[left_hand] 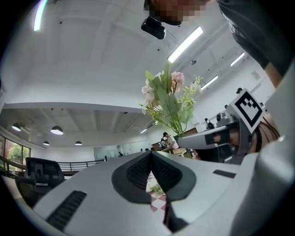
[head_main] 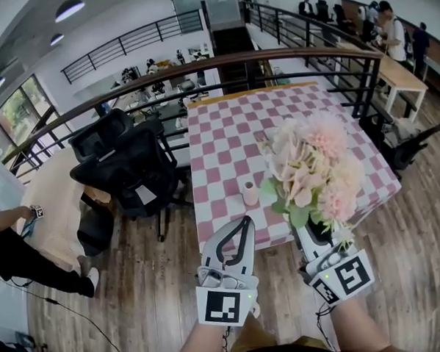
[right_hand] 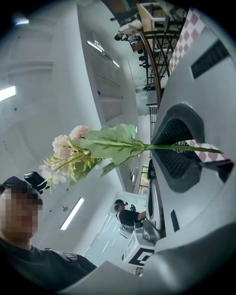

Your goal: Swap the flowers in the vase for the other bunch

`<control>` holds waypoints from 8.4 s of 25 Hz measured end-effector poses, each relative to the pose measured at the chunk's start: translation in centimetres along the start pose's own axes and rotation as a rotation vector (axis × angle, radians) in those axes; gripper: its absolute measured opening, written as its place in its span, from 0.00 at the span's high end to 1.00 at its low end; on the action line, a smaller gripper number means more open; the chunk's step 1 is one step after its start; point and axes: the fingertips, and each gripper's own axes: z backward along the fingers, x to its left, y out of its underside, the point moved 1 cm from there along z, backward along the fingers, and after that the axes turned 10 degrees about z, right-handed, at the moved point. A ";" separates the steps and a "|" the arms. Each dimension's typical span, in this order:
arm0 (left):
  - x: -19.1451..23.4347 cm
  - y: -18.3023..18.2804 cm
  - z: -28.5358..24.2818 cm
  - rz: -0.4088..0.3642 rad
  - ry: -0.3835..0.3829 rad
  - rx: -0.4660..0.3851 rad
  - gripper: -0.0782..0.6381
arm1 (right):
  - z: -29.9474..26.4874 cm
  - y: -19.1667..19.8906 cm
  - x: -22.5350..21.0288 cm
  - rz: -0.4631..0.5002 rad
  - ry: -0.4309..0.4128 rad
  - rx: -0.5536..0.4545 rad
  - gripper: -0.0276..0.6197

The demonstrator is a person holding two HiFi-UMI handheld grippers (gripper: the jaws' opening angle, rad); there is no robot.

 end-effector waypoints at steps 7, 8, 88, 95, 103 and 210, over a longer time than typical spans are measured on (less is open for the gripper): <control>5.5 0.5 -4.3 0.032 0.005 -0.021 0.88 | -6.0 0.8 -1.6 -0.015 -0.006 0.015 0.88; 6.2 0.7 -4.8 0.030 0.006 -0.021 0.88 | -6.9 0.9 -1.7 -0.023 -0.008 0.016 0.88; 14.6 24.2 -20.2 0.261 0.017 0.294 0.88 | -23.9 25.9 -6.8 -0.269 -0.311 0.107 0.88; 13.8 25.8 -20.4 0.275 0.048 0.323 0.88 | -24.2 27.0 -6.1 -0.254 -0.308 0.122 0.88; 13.0 26.6 -21.1 0.284 0.064 0.342 0.88 | -23.6 28.0 -5.5 -0.219 -0.329 0.149 0.88; 15.0 13.5 -18.8 0.266 -0.005 0.174 0.88 | -23.0 13.1 -7.3 -0.031 -0.212 0.085 0.73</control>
